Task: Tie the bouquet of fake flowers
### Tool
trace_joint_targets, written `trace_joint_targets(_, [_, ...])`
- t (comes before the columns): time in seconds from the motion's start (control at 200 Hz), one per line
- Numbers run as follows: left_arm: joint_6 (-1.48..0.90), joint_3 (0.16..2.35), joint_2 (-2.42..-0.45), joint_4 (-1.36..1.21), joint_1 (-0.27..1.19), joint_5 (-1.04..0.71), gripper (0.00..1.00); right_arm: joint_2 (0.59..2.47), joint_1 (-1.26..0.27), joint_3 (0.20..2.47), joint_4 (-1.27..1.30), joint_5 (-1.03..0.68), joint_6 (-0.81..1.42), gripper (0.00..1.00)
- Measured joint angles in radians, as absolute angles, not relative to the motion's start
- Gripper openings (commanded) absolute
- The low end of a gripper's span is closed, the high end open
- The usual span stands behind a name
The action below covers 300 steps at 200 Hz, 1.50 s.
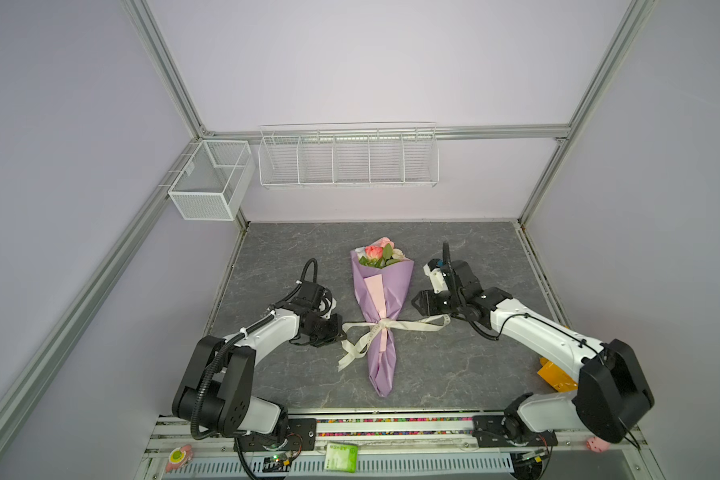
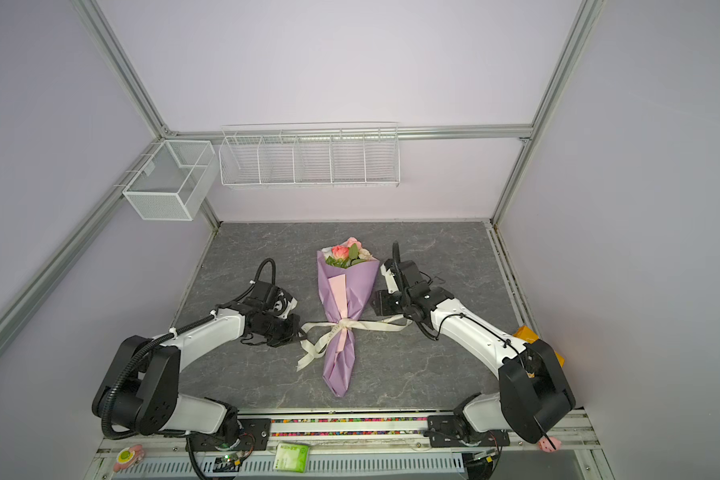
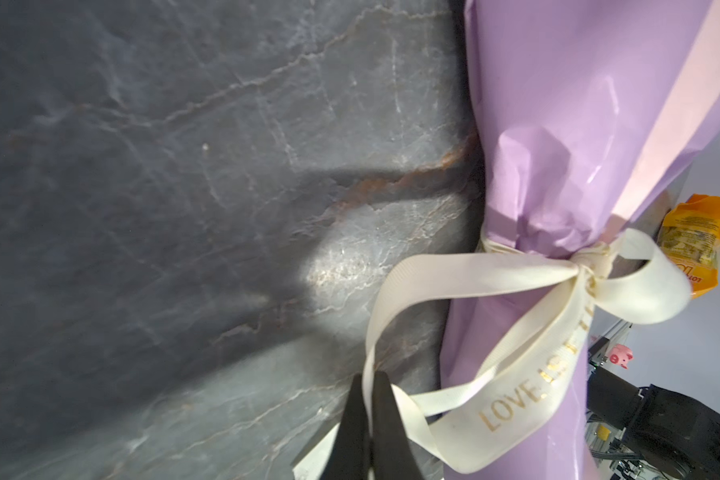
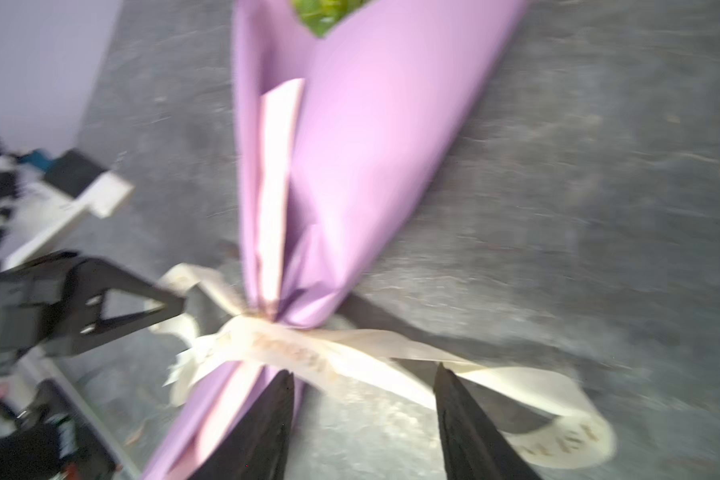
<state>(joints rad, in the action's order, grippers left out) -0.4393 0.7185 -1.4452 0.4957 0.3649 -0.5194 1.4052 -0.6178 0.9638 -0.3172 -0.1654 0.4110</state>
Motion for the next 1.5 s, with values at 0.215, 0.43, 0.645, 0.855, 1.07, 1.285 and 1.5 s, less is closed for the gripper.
trace_joint_targets(0.215, [-0.439, 0.721, -1.445, 0.496, 0.365, -0.525, 0.00, 1.541, -0.763, 1.085, -0.366, -0.173, 0.410, 0.65])
trace_joint_targets(0.43, [-0.435, 0.721, -1.445, 0.496, 0.365, -0.525, 0.00, 1.661, -0.821, 1.179, -0.472, -0.105, 0.361, 0.61])
trace_joint_targets(0.645, [-0.435, 0.721, -1.445, 0.495, 0.365, -0.525, 0.00, 1.729, -0.846, 1.233, -0.520, -0.083, 0.328, 0.45])
trace_joint_targets(0.855, [-0.435, 0.721, -1.445, 0.495, 0.364, -0.525, 0.00, 1.770, -0.856, 1.274, -0.537, -0.068, 0.298, 0.11])
trace_joint_targets(1.07, [-0.435, 0.721, -1.445, 0.495, 0.364, -0.525, 0.00, 1.761, -0.860, 1.274, -0.540, -0.076, 0.283, 0.07])
trace_joint_targets(1.285, [-0.435, 0.721, -1.448, 0.495, 0.364, -0.525, 0.00, 1.650, -0.865, 1.268, -0.496, -0.178, 0.281, 0.07])
trace_joint_targets(1.5, [-0.435, 0.722, -1.456, 0.495, 0.365, -0.525, 0.00, 1.548, -0.866, 1.267, -0.443, -0.289, 0.261, 0.07])
